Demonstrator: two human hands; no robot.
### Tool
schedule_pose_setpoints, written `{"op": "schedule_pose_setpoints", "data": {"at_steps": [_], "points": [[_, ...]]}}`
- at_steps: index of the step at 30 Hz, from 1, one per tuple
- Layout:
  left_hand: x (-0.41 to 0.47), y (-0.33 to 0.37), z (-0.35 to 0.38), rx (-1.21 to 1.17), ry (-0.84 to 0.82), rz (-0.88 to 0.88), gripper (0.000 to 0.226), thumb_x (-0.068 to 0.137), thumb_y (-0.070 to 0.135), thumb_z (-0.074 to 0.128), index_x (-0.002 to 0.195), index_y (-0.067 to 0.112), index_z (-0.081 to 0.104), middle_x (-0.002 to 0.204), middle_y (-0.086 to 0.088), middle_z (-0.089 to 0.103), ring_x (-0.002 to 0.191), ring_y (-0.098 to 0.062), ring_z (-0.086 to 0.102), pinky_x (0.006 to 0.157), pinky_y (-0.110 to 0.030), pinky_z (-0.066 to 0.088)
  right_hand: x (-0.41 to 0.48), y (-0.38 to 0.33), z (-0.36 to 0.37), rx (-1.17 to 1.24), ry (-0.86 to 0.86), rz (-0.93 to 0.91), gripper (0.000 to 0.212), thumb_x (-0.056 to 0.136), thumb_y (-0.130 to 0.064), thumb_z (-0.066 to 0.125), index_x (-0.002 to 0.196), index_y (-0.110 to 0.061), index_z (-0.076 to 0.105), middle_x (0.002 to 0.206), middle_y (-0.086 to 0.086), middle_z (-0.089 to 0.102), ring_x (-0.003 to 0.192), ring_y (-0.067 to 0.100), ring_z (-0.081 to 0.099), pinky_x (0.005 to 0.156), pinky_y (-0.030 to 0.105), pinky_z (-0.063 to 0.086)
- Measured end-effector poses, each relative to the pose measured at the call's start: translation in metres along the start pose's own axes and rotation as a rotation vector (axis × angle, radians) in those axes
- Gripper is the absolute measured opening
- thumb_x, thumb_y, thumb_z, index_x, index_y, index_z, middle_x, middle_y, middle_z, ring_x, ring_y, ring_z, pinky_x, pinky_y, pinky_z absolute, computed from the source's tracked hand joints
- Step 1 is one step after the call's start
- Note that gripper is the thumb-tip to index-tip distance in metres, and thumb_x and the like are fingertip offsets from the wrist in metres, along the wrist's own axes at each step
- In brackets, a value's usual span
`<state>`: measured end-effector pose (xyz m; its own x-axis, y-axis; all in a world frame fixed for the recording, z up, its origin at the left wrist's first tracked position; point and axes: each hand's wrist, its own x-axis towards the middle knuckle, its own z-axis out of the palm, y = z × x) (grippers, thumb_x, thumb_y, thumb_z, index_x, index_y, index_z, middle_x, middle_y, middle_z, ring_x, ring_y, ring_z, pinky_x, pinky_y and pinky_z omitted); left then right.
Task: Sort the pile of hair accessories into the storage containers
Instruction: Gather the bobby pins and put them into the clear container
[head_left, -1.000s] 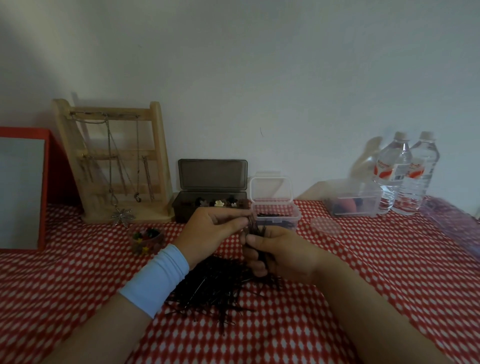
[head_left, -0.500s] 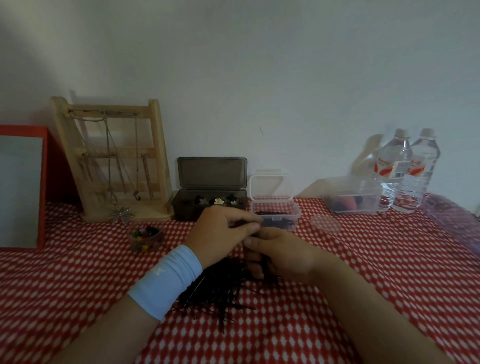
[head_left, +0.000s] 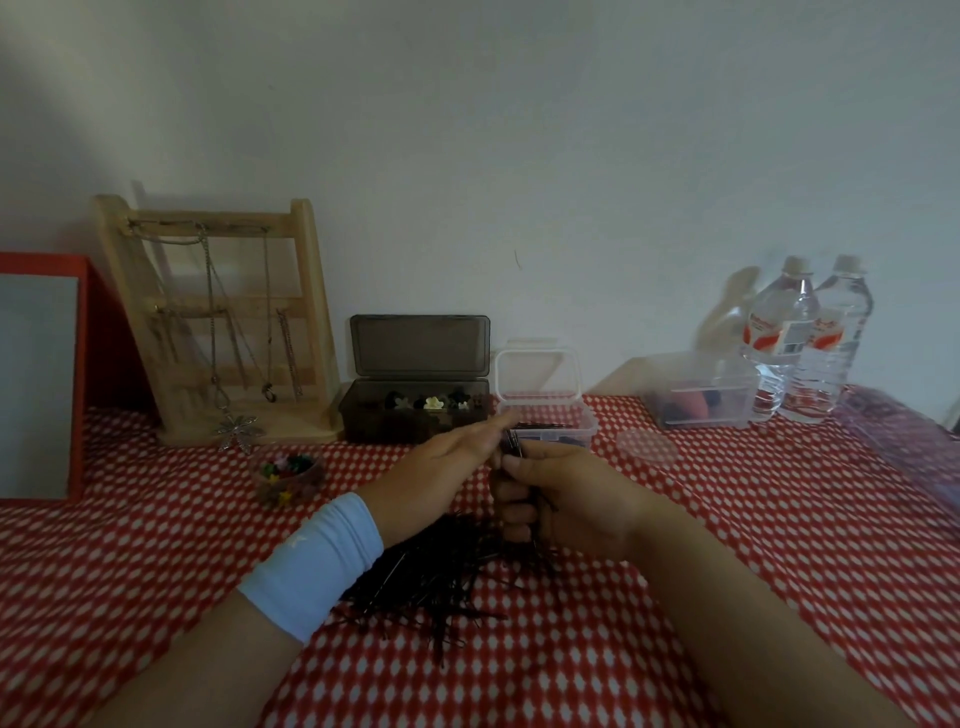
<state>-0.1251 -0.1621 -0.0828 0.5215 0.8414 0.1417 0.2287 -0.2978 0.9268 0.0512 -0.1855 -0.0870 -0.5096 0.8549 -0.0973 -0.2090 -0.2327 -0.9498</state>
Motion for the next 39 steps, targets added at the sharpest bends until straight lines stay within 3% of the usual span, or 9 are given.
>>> {"op": "schedule_pose_setpoints", "data": {"at_steps": [4,10,15,19,23,27,33,35,39], "points": [[0.003,-0.002,0.006,-0.368,0.091,-0.103,0.032,0.090,0.044,0.060,0.121,0.035,0.066,0.123,0.000,0.068,0.116,-0.019,0.063,0.107,-0.047,0.043,0.005,-0.008,0.000,0.228,0.045,-0.217,0.014,0.096,-0.014,0.042,0.091,-0.014,0.055,0.068,0.000,0.035,0.058,0.013,0.034,0.056,0.026,0.035],[-0.005,0.006,0.022,0.045,-0.099,-0.109,0.017,0.091,0.021,0.067,0.098,0.009,0.075,0.094,-0.005,0.077,0.083,-0.017,0.070,0.081,-0.028,0.056,0.010,-0.012,-0.005,0.396,0.178,-0.456,0.010,0.096,-0.011,0.042,0.093,-0.014,0.050,0.068,-0.001,0.033,0.058,0.013,0.038,0.062,0.028,0.035],[-0.002,0.009,0.026,-0.094,0.066,-0.136,0.020,0.095,0.016,0.060,0.089,0.006,0.076,0.086,-0.014,0.076,0.064,-0.011,0.064,0.061,-0.017,0.050,0.011,-0.006,0.002,0.274,0.184,-0.440,0.014,0.103,-0.007,0.037,0.100,-0.012,0.050,0.074,0.002,0.046,0.066,0.016,0.046,0.064,0.027,0.047],[-0.003,0.009,0.020,-0.076,0.022,-0.262,0.019,0.096,0.020,0.058,0.089,0.009,0.072,0.085,-0.010,0.076,0.062,-0.013,0.063,0.053,-0.018,0.043,0.011,-0.006,0.005,0.250,0.203,-0.435,0.017,0.104,-0.005,0.033,0.100,-0.011,0.048,0.073,0.002,0.045,0.064,0.014,0.040,0.068,0.027,0.036],[0.002,0.013,0.019,-0.506,0.165,-0.415,0.024,0.098,0.024,0.052,0.103,0.005,0.067,0.095,-0.014,0.069,0.077,-0.021,0.066,0.064,-0.029,0.054,0.010,-0.011,0.001,0.336,0.245,-0.496,0.022,0.105,-0.005,0.033,0.095,-0.014,0.051,0.070,0.001,0.045,0.061,0.014,0.040,0.065,0.028,0.044],[-0.003,0.028,0.024,-1.122,0.032,-0.447,0.050,0.097,0.030,0.046,0.122,-0.012,0.056,0.124,-0.028,0.060,0.118,-0.038,0.057,0.106,-0.048,0.043,0.011,-0.006,-0.002,0.064,0.377,-0.543,0.019,0.106,-0.005,0.034,0.097,-0.013,0.049,0.070,0.000,0.047,0.062,0.014,0.047,0.062,0.027,0.046],[-0.005,0.024,0.015,-1.417,-0.034,-0.393,0.065,0.100,0.036,0.042,0.128,-0.022,0.042,0.129,-0.040,0.051,0.126,-0.045,0.049,0.108,-0.051,0.035,0.012,0.000,-0.003,-0.363,0.462,-0.521,0.022,0.106,-0.009,0.039,0.101,-0.015,0.059,0.070,-0.001,0.057,0.070,0.012,0.056,0.069,0.021,0.051],[-0.005,0.023,0.011,-1.301,-0.037,-0.423,0.064,0.098,0.038,0.043,0.129,-0.017,0.046,0.129,-0.034,0.055,0.124,-0.043,0.052,0.110,-0.050,0.037,0.010,-0.001,-0.004,-0.414,0.421,-0.481,0.022,0.107,-0.012,0.039,0.098,-0.015,0.059,0.072,0.000,0.058,0.074,0.016,0.057,0.072,0.026,0.051],[-0.003,0.033,0.004,-0.525,0.140,-0.453,0.036,0.101,0.037,0.043,0.113,0.008,0.061,0.099,-0.012,0.073,0.096,-0.028,0.067,0.087,-0.042,0.054,0.012,0.001,-0.006,-0.448,0.355,-0.414,0.026,0.107,-0.012,0.037,0.088,-0.012,0.055,0.070,0.003,0.049,0.070,0.021,0.047,0.069,0.031,0.044]]}}
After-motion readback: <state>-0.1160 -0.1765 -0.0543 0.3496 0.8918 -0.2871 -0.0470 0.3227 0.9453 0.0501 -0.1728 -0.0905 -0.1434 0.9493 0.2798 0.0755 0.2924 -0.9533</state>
